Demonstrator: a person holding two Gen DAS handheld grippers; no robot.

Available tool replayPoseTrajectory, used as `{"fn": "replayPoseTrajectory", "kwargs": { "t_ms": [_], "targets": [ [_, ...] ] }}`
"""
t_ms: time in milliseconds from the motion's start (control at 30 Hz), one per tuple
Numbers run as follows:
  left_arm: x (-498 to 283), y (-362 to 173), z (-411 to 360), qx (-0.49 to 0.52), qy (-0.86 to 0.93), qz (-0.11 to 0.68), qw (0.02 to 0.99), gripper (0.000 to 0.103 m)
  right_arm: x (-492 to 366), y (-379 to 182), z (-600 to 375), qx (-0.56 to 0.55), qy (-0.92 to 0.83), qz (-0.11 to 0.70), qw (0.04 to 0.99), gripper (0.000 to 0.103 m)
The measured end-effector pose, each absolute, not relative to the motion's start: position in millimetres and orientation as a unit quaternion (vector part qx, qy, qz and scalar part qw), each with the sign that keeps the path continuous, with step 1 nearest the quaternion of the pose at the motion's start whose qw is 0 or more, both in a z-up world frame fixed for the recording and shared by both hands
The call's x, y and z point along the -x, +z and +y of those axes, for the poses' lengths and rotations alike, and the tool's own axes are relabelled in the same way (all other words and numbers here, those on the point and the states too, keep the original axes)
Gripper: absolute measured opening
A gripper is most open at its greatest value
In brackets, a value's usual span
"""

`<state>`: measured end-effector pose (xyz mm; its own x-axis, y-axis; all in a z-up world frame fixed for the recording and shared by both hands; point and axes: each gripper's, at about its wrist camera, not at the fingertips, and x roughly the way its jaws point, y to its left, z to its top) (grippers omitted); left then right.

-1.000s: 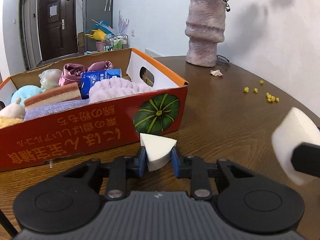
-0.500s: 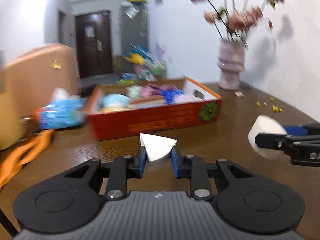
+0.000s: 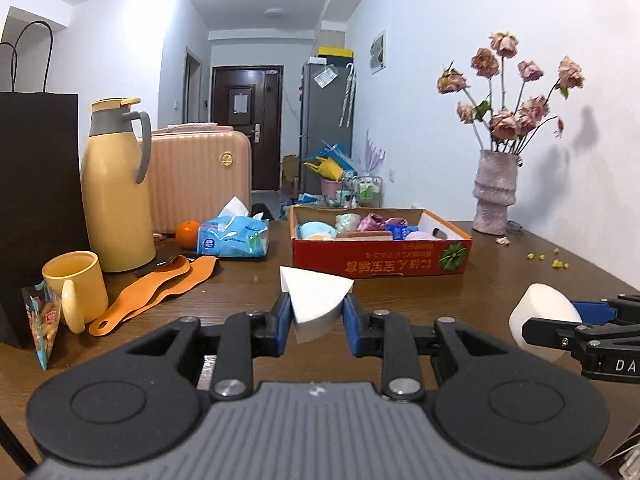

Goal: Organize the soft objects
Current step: 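Carry both sponges over the box and open both tools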

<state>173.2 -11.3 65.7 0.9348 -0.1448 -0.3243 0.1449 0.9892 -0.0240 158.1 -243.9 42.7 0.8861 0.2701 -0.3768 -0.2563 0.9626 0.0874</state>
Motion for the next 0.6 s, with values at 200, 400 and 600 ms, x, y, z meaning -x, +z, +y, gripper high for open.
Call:
{"fn": "replayPoseTrajectory", "kwargs": {
  "t_ms": [200,400,600],
  "targets": [
    [-165.9,63.7,-16.4,0.003,-0.082,0.162,0.983,0.028,-142.2,44.2,-249.3,-0.018,0.123,0.19,0.974,0.056],
    [-184.9,68.9,-22.7,0.002,-0.089,0.171,0.981,0.028,-155.5,46.0,-257.5,-0.023,0.119,0.19,0.974,0.056],
    [-265.3,99.6,-51.4,0.012,-0.149,0.181,0.972,0.028,-225.7,68.2,-285.6,-0.018,0.117,0.19,0.975,0.056]
  ]
}}
